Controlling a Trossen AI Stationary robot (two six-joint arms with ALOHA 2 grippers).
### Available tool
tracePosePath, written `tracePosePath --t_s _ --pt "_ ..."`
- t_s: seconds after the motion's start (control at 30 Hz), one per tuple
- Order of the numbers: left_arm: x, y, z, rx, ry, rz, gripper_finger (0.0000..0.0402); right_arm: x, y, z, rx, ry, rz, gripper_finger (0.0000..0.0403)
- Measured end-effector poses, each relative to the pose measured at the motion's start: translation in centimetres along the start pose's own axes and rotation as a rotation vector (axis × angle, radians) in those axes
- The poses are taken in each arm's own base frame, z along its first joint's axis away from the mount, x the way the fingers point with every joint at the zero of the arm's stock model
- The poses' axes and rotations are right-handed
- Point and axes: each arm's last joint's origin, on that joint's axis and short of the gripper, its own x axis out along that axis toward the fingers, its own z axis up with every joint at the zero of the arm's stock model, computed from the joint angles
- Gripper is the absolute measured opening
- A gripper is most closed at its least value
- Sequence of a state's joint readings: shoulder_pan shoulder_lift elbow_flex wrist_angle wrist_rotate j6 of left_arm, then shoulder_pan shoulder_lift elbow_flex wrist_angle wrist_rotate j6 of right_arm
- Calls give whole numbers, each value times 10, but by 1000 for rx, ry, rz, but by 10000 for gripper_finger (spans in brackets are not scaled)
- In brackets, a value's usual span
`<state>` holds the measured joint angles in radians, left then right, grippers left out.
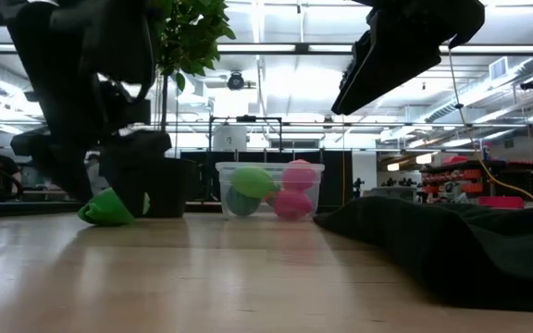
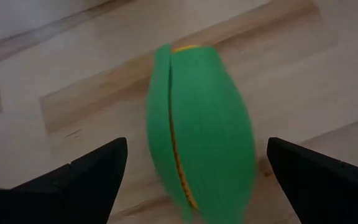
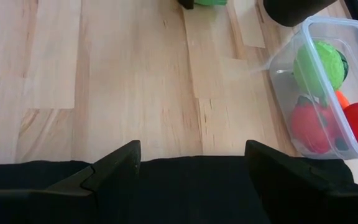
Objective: Pick and placing Produce into tupperware
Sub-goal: Put the green corn into the transparent bin
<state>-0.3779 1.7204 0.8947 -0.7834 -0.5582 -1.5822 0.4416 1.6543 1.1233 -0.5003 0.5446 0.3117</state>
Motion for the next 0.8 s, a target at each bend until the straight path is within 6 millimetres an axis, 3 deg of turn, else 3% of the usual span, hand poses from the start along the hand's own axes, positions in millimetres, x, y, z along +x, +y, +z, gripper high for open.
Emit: tracePosePath --t_s 0.8 --pt "2 -4 -2 8 3 -24 396 0 0 0 0 0 0 295"
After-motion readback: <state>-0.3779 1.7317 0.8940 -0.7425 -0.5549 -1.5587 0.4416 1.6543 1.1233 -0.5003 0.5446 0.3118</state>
